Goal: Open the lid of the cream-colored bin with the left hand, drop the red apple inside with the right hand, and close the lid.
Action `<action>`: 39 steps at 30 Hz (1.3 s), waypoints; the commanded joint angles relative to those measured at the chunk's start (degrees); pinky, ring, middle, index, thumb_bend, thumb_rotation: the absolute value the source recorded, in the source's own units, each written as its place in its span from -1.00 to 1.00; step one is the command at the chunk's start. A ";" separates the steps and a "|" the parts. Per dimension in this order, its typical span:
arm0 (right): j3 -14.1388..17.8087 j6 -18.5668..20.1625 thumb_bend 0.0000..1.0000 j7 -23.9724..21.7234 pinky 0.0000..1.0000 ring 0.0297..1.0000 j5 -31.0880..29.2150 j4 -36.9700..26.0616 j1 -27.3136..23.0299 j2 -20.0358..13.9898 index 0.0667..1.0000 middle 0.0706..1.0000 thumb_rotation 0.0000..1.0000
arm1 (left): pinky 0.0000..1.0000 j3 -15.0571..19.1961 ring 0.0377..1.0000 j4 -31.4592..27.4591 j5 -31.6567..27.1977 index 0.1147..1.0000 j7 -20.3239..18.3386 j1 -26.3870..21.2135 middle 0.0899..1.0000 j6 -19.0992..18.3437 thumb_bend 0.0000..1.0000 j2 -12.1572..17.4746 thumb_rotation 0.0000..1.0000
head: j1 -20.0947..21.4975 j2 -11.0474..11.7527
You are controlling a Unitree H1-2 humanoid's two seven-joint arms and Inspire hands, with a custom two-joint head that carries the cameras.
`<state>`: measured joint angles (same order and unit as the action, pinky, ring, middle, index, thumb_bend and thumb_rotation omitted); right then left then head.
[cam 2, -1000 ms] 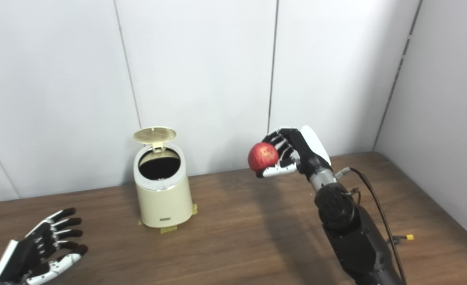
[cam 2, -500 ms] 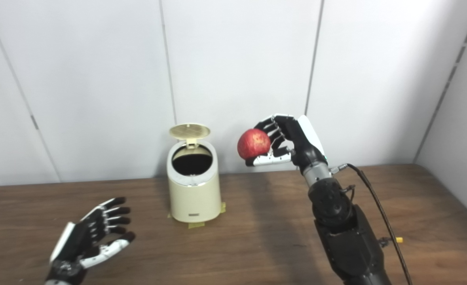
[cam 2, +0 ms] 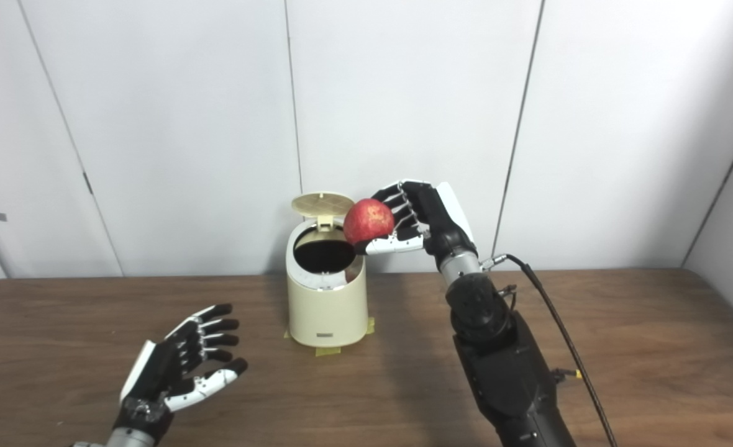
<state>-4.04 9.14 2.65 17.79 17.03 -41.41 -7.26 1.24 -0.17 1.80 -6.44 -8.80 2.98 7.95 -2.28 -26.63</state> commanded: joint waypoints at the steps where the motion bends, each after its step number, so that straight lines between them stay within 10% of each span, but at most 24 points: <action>1: -0.11 -0.08 0.04 0.97 -0.27 -0.12 0.31 -0.33 -4.67 0.32 -0.04 -0.20 -1.00 | 0.25 -0.01 0.39 -0.91 0.41 0.61 1.15 -2.62 0.49 1.13 0.33 -0.28 -0.84 | -0.31 -0.09; 28: -2.74 -6.21 0.04 0.16 -0.19 -0.05 -2.01 8.54 -7.95 2.82 0.00 -0.17 -1.00 | 0.25 -0.59 0.40 -0.74 0.37 0.61 2.66 -3.60 0.48 0.33 0.37 -2.23 -0.79 | -2.73 -0.54; 30: -2.93 -6.59 0.11 -0.68 -0.14 0.04 -2.40 8.97 -8.00 2.69 0.19 -0.12 -1.00 | 0.25 -0.56 0.41 -0.81 0.31 0.61 2.68 -3.60 0.48 0.06 0.37 -2.27 -0.79 | -2.73 -0.54; 31: -2.92 -6.66 0.57 -1.05 -0.10 0.14 -2.68 9.10 -8.01 2.66 0.28 0.12 -0.94 | 0.25 -0.55 0.40 -0.80 0.28 0.61 2.68 -3.61 0.48 0.04 0.38 -2.28 -0.79 | -2.73 -0.54; 33: -3.14 -6.64 0.82 -1.91 -0.05 0.22 -2.90 9.05 -7.92 2.43 0.36 0.28 -0.90 | 0.25 -0.61 0.40 -0.90 0.58 0.61 2.80 -3.61 0.48 0.01 0.39 -2.28 -0.78 | -2.73 -0.54; 39: -4.22 -5.94 0.97 -2.73 -0.02 0.34 -2.00 8.33 -7.60 1.68 0.51 0.51 -0.84 | 0.26 -0.72 0.41 -0.86 0.68 0.61 2.62 -3.62 0.49 0.23 0.37 -2.06 -0.79 | -2.86 -0.80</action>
<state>-7.98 4.44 0.56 15.54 26.75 -45.35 -5.30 0.63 -0.10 2.19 -4.32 -9.89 2.37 5.87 -5.10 -27.42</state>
